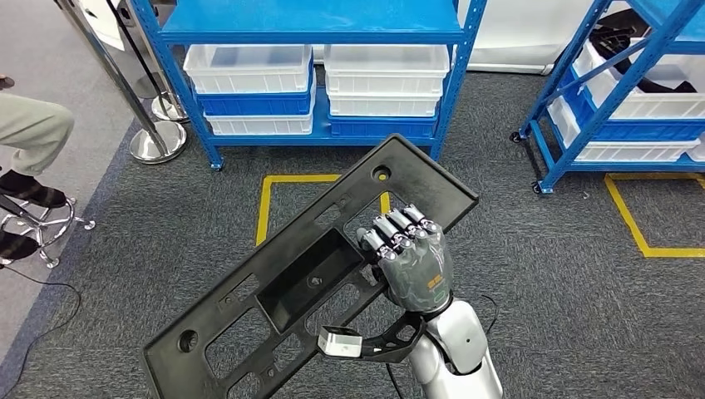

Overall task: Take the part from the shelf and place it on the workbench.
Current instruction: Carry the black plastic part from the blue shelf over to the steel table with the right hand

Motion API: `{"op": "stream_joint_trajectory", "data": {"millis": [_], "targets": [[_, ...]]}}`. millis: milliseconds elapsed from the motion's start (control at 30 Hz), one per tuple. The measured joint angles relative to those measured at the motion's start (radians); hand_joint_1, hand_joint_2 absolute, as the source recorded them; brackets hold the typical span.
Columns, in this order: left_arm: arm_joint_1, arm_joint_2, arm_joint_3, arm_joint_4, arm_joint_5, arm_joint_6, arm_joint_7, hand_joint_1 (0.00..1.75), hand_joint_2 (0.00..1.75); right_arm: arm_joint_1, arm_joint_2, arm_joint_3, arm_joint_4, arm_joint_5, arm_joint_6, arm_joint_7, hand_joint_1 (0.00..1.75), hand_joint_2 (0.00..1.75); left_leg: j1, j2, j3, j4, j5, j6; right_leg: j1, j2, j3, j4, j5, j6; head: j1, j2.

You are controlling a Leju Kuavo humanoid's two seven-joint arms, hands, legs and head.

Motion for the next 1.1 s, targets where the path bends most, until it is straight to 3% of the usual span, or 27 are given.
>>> {"op": "stream_joint_trajectory", "data": {"millis": [67, 100, 167, 200, 300, 333, 367, 400, 467, 533, 567, 600, 667, 700, 733, 800, 833, 867, 900, 967, 1033, 1100], "targets": [[0.001, 0.000, 0.000, 0.000, 0.002, 0.002, -0.002, 0.00, 1.75, -0.002, 0.000, 0.008, 0.001, -0.006, 0.000, 0.004, 1.75, 1.75, 0.001, -0.001, -0.016, 0.006, 0.018, -0.015, 0.006, 0.002, 0.067, -0.106, -0.034, -0.008, 0.000, 0.000], [0.003, 0.000, 0.000, 0.000, 0.004, 0.002, -0.003, 0.00, 1.75, -0.002, 0.000, 0.011, 0.002, -0.010, 0.000, 0.007, 1.75, 1.75, 0.002, -0.001, -0.021, 0.005, 0.029, -0.023, 0.012, 0.003, 0.073, -0.128, -0.040, -0.016, 0.000, 0.000], [0.011, 0.000, 0.001, 0.000, 0.007, 0.004, -0.004, 0.00, 1.75, -0.002, 0.000, 0.015, 0.006, -0.017, 0.000, 0.010, 1.75, 1.75, 0.008, -0.001, -0.030, 0.004, 0.033, -0.038, 0.014, 0.000, 0.056, -0.133, -0.023, -0.036, 0.000, 0.000], [0.016, 0.001, 0.001, 0.000, 0.008, 0.004, -0.005, 0.00, 1.75, -0.002, 0.000, 0.017, 0.008, -0.019, 0.000, 0.011, 1.75, 1.75, 0.011, -0.002, -0.039, 0.021, 0.007, -0.042, 0.014, -0.002, 0.045, -0.135, -0.012, -0.047, -0.001, 0.000], [0.023, 0.001, 0.001, 0.000, 0.012, 0.006, -0.006, 0.00, 1.75, -0.002, -0.001, 0.025, 0.014, -0.023, 0.000, 0.010, 1.75, 1.75, 0.012, -0.003, -0.080, 0.178, -0.143, -0.048, 0.020, -0.007, 0.003, -0.134, 0.025, -0.068, -0.002, 0.000], [0.023, 0.002, 0.001, 0.000, 0.013, 0.006, -0.006, 0.00, 1.75, -0.002, -0.001, 0.026, 0.016, -0.023, 0.000, 0.010, 1.75, 1.75, 0.011, -0.003, -0.089, 0.238, -0.172, -0.048, 0.024, -0.008, -0.014, -0.132, 0.037, -0.071, -0.002, 0.000], [0.023, 0.003, 0.001, 0.000, 0.014, 0.006, -0.006, 0.00, 1.75, -0.002, -0.001, 0.027, 0.019, -0.023, 0.000, 0.010, 1.75, 1.75, 0.010, -0.003, -0.086, 0.279, -0.174, -0.047, 0.028, -0.009, -0.033, -0.129, 0.049, -0.072, -0.001, 0.000], [0.024, 0.004, 0.001, 0.000, 0.015, 0.006, -0.007, 0.00, 1.75, -0.002, -0.001, 0.028, 0.021, -0.024, 0.000, 0.010, 1.75, 1.75, 0.009, -0.003, -0.068, 0.291, -0.155, -0.044, 0.031, -0.009, -0.051, -0.126, 0.061, -0.073, -0.001, 0.000], [0.023, 0.006, 0.001, 0.000, 0.015, 0.007, -0.007, 0.00, 1.75, -0.003, -0.001, 0.032, 0.025, -0.027, 0.000, 0.010, 1.75, 1.75, 0.002, -0.004, 0.017, 0.220, -0.106, -0.032, 0.034, -0.009, -0.085, -0.116, 0.082, -0.072, -0.002, 0.000], [0.020, 0.009, 0.001, -0.001, 0.016, 0.008, -0.008, 0.00, 1.75, -0.004, -0.001, 0.037, 0.027, -0.032, 0.000, 0.009, 1.75, 1.75, -0.008, -0.003, 0.130, 0.073, -0.122, -0.016, 0.036, -0.011, -0.104, -0.109, 0.100, -0.066, -0.001, 0.000], [0.018, 0.011, 0.001, -0.002, 0.016, 0.008, -0.009, 0.00, 1.75, -0.005, -0.001, 0.040, 0.027, -0.034, 0.000, 0.008, 1.75, 1.75, -0.013, -0.003, 0.166, 0.017, -0.139, -0.008, 0.036, -0.013, -0.107, -0.110, 0.110, -0.062, -0.001, 0.000], [0.018, 0.012, 0.001, -0.003, 0.016, 0.009, -0.009, 0.00, 1.75, -0.005, -0.001, 0.042, 0.028, -0.036, 0.000, 0.008, 1.75, 1.75, -0.016, -0.003, 0.182, -0.018, -0.149, -0.002, 0.035, -0.014, -0.109, -0.113, 0.121, -0.056, -0.001, 0.000], [0.020, 0.012, 0.001, -0.003, 0.016, 0.009, -0.010, 0.00, 1.75, -0.006, -0.002, 0.045, 0.031, -0.037, 0.000, 0.008, 1.75, 1.75, -0.015, -0.001, 0.176, -0.038, -0.129, 0.011, 0.033, -0.014, -0.113, -0.121, 0.133, -0.045, -0.001, 0.000], [0.021, 0.012, 0.002, -0.003, 0.016, 0.010, -0.009, 0.00, 1.75, -0.006, -0.003, 0.046, 0.031, -0.038, 0.000, 0.008, 1.75, 1.75, -0.012, 0.001, 0.168, -0.044, -0.113, 0.019, 0.032, -0.012, -0.120, -0.111, 0.114, -0.039, -0.001, 0.000], [0.022, 0.011, 0.002, -0.003, 0.016, 0.009, -0.009, 0.00, 1.75, -0.007, -0.004, 0.046, 0.032, -0.038, 0.000, 0.008, 1.75, 1.75, -0.009, 0.003, 0.157, -0.049, -0.096, 0.025, 0.031, -0.008, -0.131, -0.084, 0.077, -0.033, -0.001, 0.000], [0.022, 0.011, 0.002, -0.003, 0.016, 0.009, -0.009, 0.00, 1.75, -0.007, -0.007, 0.047, 0.035, -0.040, 0.000, 0.008, 1.75, 1.75, -0.007, 0.004, 0.125, -0.049, -0.069, 0.032, 0.023, -0.004, -0.159, 0.022, -0.028, -0.021, -0.001, 0.000], [0.022, 0.011, 0.002, -0.003, 0.016, 0.009, -0.009, 0.00, 1.75, -0.006, -0.008, 0.047, 0.037, -0.041, 0.000, 0.008, 1.75, 1.75, -0.007, 0.005, 0.108, -0.047, -0.056, 0.031, 0.018, -0.004, -0.170, 0.082, -0.060, -0.015, -0.001, 0.000], [0.023, 0.011, 0.002, -0.003, 0.016, 0.010, -0.009, 0.00, 1.75, -0.006, -0.009, 0.047, 0.039, -0.043, 0.000, 0.008, 1.75, 1.75, -0.006, 0.005, 0.089, -0.044, -0.044, 0.028, 0.013, -0.004, -0.171, 0.128, -0.067, -0.009, -0.001, 0.000], [0.023, 0.011, 0.002, -0.003, 0.017, 0.011, -0.010, 0.00, 1.75, -0.006, -0.010, 0.048, 0.041, -0.046, 0.000, 0.008, 1.75, 1.75, -0.004, 0.006, 0.069, -0.039, -0.032, 0.024, 0.008, -0.004, -0.160, 0.150, -0.051, -0.003, -0.001, 0.000], [0.023, 0.011, 0.002, -0.003, 0.017, 0.013, -0.010, 0.00, 1.75, -0.008, -0.012, 0.049, 0.044, -0.050, 0.000, 0.006, 1.75, 1.75, 0.001, 0.006, 0.030, -0.024, -0.013, 0.013, -0.003, -0.004, -0.089, 0.097, 0.002, 0.006, -0.001, 0.000], [0.024, 0.013, 0.002, -0.003, 0.017, 0.015, -0.011, 0.00, 1.75, -0.013, -0.012, 0.052, 0.045, -0.053, 0.000, 0.002, 1.75, 1.75, 0.004, 0.004, -0.003, -0.002, 0.000, -0.001, -0.005, -0.002, 0.013, -0.034, -0.008, 0.008, -0.001, 0.000], [0.025, 0.014, 0.003, -0.004, 0.018, 0.017, -0.011, 0.00, 1.75, -0.016, -0.012, 0.055, 0.046, -0.054, 0.000, -0.003, 1.75, 1.75, 0.006, 0.004, -0.020, 0.007, 0.016, -0.018, 0.002, 0.000, 0.059, -0.114, -0.038, -0.004, -0.001, 0.000]]}}
